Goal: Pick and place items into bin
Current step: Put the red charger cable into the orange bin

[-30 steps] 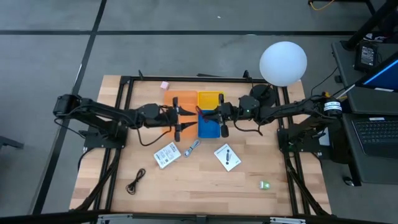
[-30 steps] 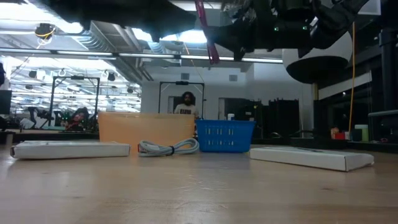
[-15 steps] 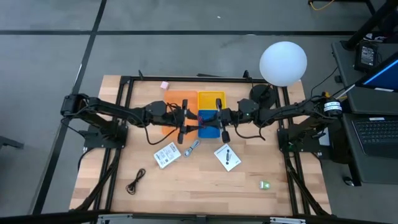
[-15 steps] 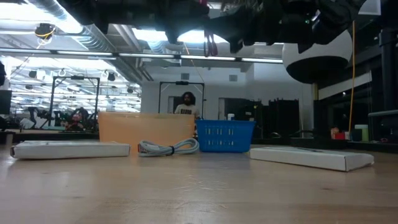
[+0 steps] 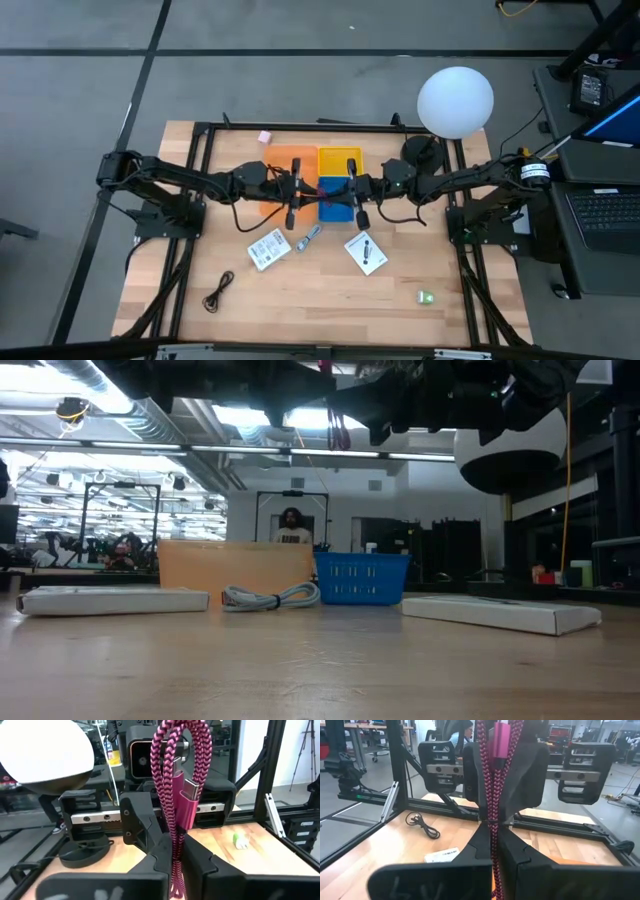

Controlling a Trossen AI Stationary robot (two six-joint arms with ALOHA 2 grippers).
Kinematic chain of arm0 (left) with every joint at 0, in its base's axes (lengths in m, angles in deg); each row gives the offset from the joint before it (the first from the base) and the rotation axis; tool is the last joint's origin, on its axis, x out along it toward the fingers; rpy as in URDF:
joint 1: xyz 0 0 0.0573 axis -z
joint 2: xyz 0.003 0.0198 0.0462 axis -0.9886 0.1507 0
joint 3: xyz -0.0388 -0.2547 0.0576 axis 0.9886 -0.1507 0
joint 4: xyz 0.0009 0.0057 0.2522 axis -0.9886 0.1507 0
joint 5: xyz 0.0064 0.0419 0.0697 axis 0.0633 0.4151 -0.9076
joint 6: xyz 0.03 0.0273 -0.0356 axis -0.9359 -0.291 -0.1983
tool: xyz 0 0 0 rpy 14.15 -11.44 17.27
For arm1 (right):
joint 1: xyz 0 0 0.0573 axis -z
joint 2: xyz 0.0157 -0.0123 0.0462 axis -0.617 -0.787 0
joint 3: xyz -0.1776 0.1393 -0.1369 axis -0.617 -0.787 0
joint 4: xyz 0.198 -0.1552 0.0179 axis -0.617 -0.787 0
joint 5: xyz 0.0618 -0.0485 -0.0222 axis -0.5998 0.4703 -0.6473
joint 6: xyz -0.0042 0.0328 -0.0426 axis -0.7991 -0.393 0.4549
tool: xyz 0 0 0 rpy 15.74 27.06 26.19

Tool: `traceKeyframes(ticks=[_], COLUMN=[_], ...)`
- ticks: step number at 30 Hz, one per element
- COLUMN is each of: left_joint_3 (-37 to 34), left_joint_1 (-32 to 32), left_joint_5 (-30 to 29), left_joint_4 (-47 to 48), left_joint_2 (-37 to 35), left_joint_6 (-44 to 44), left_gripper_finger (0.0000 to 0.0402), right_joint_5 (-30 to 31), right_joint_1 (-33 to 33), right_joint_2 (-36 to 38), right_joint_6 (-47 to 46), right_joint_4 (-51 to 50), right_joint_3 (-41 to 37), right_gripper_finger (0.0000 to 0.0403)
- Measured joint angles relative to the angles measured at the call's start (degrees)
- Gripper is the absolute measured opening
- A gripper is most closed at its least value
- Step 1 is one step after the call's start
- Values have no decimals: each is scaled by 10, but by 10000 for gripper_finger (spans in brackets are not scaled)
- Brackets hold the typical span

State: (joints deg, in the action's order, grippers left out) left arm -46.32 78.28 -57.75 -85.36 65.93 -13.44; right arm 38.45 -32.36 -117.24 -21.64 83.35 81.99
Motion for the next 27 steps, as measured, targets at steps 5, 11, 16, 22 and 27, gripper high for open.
traceKeyframes(ticks=[5,11,16,22,27], left_joint_3=[0,-8,-21,-21,-11], left_joint_1=[-11,-28,-43,-61,-90], left_joint_5=[-2,-37,-109,-253,-231], left_joint_4=[51,139,238,330,384], left_joint_2=[-39,-100,-150,-162,-135], left_joint_6=[-9,-10,1,91,127], left_gripper_finger=[13,12,12,12,12], right_joint_5=[3,38,55,102,168], right_joint_1=[1,0,7,13,12], right_joint_2=[1,6,34,92,144], right_joint_6=[-12,-9,-10,-28,-32], right_joint_4=[-9,-49,-107,-226,-328], right_joint_3=[1,-1,-1,-1,-1], right_gripper_finger=[15,48,75,67,19])
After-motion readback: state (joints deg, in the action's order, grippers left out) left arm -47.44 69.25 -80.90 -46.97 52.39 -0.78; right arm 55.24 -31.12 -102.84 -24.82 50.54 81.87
